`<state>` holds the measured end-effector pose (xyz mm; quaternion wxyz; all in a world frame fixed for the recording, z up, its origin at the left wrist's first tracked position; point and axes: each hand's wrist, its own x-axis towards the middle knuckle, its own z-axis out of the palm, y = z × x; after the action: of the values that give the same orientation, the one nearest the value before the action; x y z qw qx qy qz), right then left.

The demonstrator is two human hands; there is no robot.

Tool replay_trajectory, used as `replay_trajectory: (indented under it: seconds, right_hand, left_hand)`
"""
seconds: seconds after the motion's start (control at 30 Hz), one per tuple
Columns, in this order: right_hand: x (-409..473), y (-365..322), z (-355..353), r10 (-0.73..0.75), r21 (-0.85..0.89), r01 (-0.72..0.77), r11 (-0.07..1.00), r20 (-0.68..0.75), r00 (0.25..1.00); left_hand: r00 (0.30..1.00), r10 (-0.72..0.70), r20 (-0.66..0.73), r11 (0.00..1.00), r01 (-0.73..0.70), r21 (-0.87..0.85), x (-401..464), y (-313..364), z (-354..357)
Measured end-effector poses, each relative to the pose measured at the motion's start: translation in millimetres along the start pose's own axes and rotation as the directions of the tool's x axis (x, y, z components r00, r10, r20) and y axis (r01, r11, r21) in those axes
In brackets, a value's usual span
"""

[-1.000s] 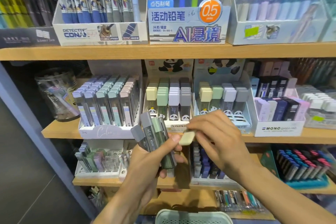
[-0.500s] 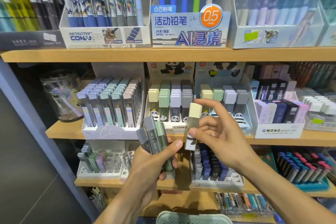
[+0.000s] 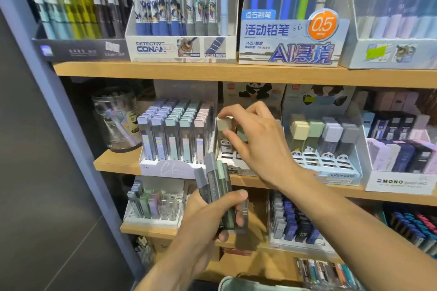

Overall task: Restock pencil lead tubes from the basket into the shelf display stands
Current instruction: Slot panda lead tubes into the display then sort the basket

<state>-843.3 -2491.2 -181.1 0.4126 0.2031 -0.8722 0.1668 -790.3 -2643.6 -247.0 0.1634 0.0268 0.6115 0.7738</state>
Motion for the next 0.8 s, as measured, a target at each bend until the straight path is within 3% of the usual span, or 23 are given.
replay_trajectory:
  seconds: [0.13, 0.37, 0.53, 0.67, 0.8]
  right_hand:
    - [0.7, 7.5, 1.9, -0.001, -0.034, 0.001, 0.999, 0.001, 1.0]
    - [3.4, 12.3, -1.0, 0.101, 0.059, -0.106, 0.993, 0.073, 0.992]
    - [1.9, 12.8, 7.9, 0.009, -0.138, -0.005, 0.99, 0.033, 0.999]
    - [3.0, 16.8, 10.7, 0.042, -0.195, -0.043, 0.98, -0.011, 0.999]
    - [0.2, 16.7, 8.8, 0.046, -0.246, -0.035, 0.969, 0.038, 0.998]
  left_hand:
    - [1.0, -0.008, 0.02, 1.0, 0.009, -0.016, -1.9, 3.3, -2.6]
    - [0.999, -0.027, 0.027, 0.997, 0.029, -0.07, -4.4, 7.6, -4.7]
    - [1.0, -0.005, 0.02, 0.998, 0.006, -0.066, -4.9, 7.0, -5.9]
    - [1.0, 0.01, -0.003, 0.997, -0.01, -0.071, -6.2, 7.6, -6.6]
    - [1.0, 0.012, -0.023, 0.995, -0.015, -0.097, -8.2, 8.9, -3.5]
